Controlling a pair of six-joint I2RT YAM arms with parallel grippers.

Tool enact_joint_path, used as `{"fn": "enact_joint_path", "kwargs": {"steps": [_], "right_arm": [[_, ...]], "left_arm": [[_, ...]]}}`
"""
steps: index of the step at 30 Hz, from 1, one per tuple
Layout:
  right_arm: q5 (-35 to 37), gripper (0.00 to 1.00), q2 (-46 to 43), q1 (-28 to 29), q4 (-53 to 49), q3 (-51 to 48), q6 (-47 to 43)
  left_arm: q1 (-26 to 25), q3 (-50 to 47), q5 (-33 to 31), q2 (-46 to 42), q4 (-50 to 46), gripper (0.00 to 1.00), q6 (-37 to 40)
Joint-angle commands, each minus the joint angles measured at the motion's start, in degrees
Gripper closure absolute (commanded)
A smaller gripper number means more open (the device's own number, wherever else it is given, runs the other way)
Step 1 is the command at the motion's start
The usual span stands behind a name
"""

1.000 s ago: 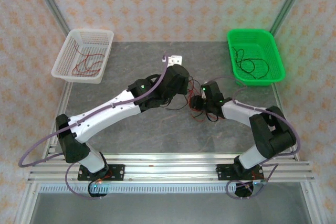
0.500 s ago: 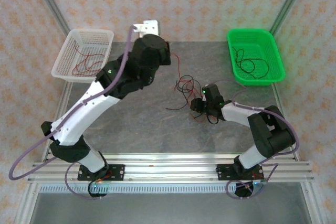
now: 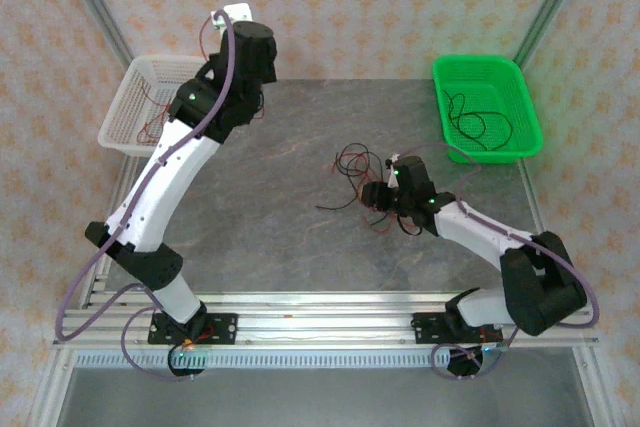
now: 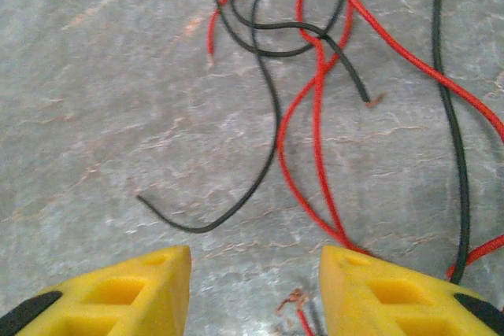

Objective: Untangle the cables
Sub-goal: Place the cable into the container.

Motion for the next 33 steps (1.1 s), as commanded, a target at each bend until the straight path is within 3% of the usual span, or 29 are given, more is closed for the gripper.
{"fn": "enact_joint_path", "kwargs": {"steps": [1,10,17,25,33], "right_arm": [[-2.4,0.54,-3.8,1.1,-4.5,2.8,-2.8],[-3.2,0.53,-10.2,2.8,-10.0,5.0,-4.4],[-2.6,0.53,-10.9,2.9,-10.1,3.7,-3.6],[-3.2,0.53,-10.7,2.9,-9.0,2.1,-2.5],[-2.9,0.53,-10.0,2.9,-9.0,1.7,-2.5]], "left_arm": [[5.3,3.6,-1.8,2.0,2.9,1.00,2.2],[15.3,11.3,-4.6,9.5,3.9,1.00,5.0],[21.3,11.7,-9.3,11.2,6.7,1.00,7.7],[28.1,3.9,-13.5,10.5,14.7,1.00,10.4],[30.5,-8.3,-11.7,9.6,22.3,1.00,8.4]]}}
